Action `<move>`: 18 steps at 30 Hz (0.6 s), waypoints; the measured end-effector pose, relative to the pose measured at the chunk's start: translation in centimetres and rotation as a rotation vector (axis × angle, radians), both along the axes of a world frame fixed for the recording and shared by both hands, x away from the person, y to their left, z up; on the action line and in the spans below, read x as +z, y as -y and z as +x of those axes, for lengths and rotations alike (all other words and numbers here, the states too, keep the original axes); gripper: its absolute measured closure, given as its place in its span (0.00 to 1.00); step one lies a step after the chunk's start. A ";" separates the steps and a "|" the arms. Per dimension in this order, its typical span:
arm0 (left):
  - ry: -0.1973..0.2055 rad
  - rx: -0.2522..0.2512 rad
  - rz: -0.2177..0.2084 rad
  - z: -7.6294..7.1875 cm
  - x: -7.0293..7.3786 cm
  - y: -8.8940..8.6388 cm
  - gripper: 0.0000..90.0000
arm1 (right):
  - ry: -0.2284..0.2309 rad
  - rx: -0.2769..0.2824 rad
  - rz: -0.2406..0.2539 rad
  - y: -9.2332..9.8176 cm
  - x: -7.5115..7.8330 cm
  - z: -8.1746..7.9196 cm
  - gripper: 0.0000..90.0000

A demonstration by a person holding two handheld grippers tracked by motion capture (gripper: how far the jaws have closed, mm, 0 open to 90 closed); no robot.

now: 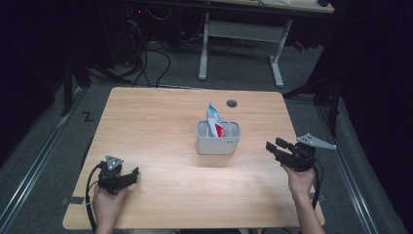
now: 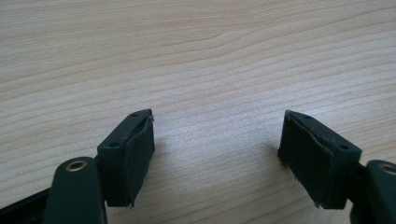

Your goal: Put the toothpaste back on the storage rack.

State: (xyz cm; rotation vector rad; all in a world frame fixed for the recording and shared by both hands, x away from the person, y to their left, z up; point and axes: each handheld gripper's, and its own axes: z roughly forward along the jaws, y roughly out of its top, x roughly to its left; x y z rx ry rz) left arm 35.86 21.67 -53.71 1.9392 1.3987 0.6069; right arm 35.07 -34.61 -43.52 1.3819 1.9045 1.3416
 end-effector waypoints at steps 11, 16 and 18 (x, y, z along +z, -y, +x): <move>0.002 0.002 -0.003 0.0 0.0 0.0 0.30 | -0.021 0.005 0.000 -0.3 -0.6 0.0 0.52; 0.002 0.002 -0.003 0.0 0.0 0.0 0.30 | -0.032 0.004 -0.004 -0.5 -1.3 0.1 0.52; 0.002 0.002 -0.004 0.0 0.0 0.0 0.30 | -0.033 0.004 0.000 -0.5 -1.6 0.1 0.52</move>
